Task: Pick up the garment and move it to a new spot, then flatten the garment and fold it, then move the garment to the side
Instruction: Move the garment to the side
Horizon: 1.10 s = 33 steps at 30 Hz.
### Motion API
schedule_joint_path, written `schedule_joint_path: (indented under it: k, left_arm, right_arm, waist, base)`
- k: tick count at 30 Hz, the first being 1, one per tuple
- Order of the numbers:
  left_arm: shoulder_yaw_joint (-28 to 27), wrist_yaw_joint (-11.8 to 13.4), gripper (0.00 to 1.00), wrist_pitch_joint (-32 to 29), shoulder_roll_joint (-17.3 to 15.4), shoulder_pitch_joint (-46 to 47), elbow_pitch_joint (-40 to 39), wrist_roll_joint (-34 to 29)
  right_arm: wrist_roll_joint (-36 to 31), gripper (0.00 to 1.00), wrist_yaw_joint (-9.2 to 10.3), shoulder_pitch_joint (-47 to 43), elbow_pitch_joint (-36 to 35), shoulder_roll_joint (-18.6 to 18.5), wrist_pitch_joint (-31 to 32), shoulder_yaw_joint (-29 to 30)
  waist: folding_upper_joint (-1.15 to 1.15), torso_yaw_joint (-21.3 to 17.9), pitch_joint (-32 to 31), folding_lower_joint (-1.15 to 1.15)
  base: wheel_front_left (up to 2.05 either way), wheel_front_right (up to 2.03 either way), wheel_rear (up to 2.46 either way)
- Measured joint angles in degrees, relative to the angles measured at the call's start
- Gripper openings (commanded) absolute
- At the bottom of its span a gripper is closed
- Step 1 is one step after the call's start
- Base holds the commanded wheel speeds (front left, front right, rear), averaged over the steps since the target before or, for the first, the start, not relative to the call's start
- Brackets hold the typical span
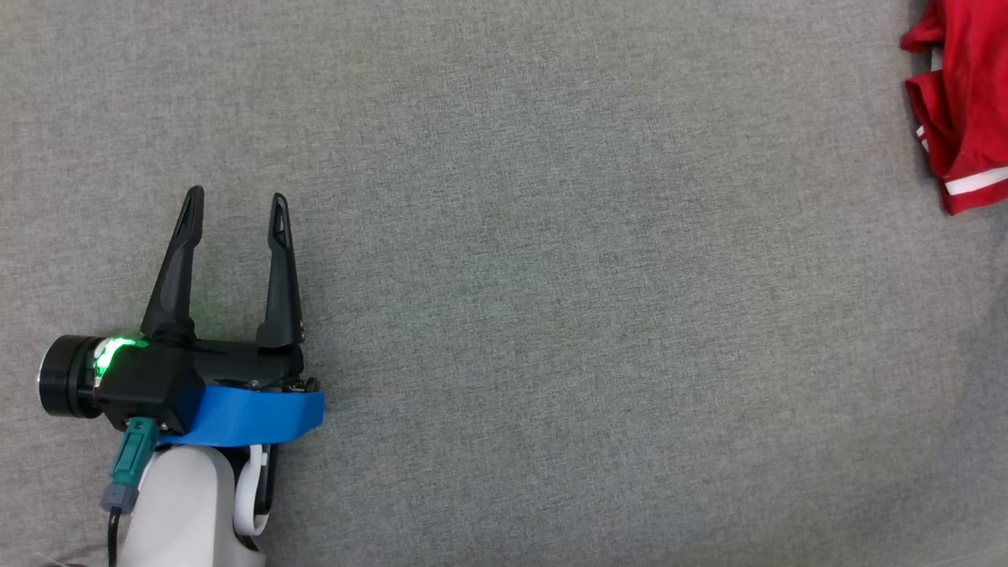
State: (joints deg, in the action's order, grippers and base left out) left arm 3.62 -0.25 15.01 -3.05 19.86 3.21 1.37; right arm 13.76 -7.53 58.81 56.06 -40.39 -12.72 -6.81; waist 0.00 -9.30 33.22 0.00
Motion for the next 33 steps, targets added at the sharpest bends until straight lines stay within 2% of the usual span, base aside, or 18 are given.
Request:
schedule_joint_path:
  k: [1, 2, 10, 14, 23, 28, 33]
  left_arm:
    - [0.00, 0.00, 1.00, 0.03, -0.01, 0.08, -0.02, 0.00]
    - [0.01, 0.00, 1.00, 0.03, -0.01, 0.20, -0.02, -0.01]
    - [-0.23, 0.15, 1.00, 0.03, -0.07, 0.15, 0.66, 0.09]
    - [-0.36, 0.19, 1.00, 0.03, -0.01, -0.45, 1.16, 0.63]
    - [-1.64, 0.66, 1.00, 0.03, 0.04, -4.99, 2.12, 2.42]
    - [-2.48, 0.67, 1.00, 0.02, 0.08, -7.56, 2.48, 3.12]
    - [-3.07, 0.66, 1.00, 0.03, 0.13, -9.72, 3.10, 3.77]
  right_arm:
    - [-0.03, 0.63, 0.00, 0.36, 0.71, -0.02, -0.31, 0.03]
    - [-0.20, 1.00, 0.00, 0.77, 1.57, -0.02, -0.42, 0.14]
    - [-3.83, 1.00, 0.00, 1.80, 3.91, -0.05, -2.07, 2.76]
    - [-5.48, 1.00, 0.01, 1.25, -1.83, 1.64, -2.32, 4.57]
    - [-8.95, 1.00, 0.01, -12.52, -19.92, 12.87, -2.42, 7.82]
    - [-8.96, 1.00, 0.01, -20.10, -27.65, 18.60, -2.41, 6.58]
    - [-8.03, 1.00, 0.02, -27.27, -33.51, 22.61, -2.41, 4.14]
  waist:
    - [0.00, 0.01, 0.11, 0.00]
    - [0.00, 0.00, 0.15, 0.00]
    - [0.00, -0.49, -1.95, 0.00]
    - [0.00, -0.68, -4.03, 0.00]
    - [0.00, 0.07, -11.17, 0.00]
    - [0.00, 1.42, -15.26, -0.01]
    - [0.00, 3.00, -18.77, -0.01]
  base:
    - [0.00, 0.00, 0.00]
    - [0.00, 0.00, 0.00]
    - [0.00, 0.00, 0.00]
    - [0.00, 0.00, 0.00]
    - [0.00, 0.00, 0.00]
    - [0.00, 0.00, 0.00]
    - [0.00, 0.00, 0.00]
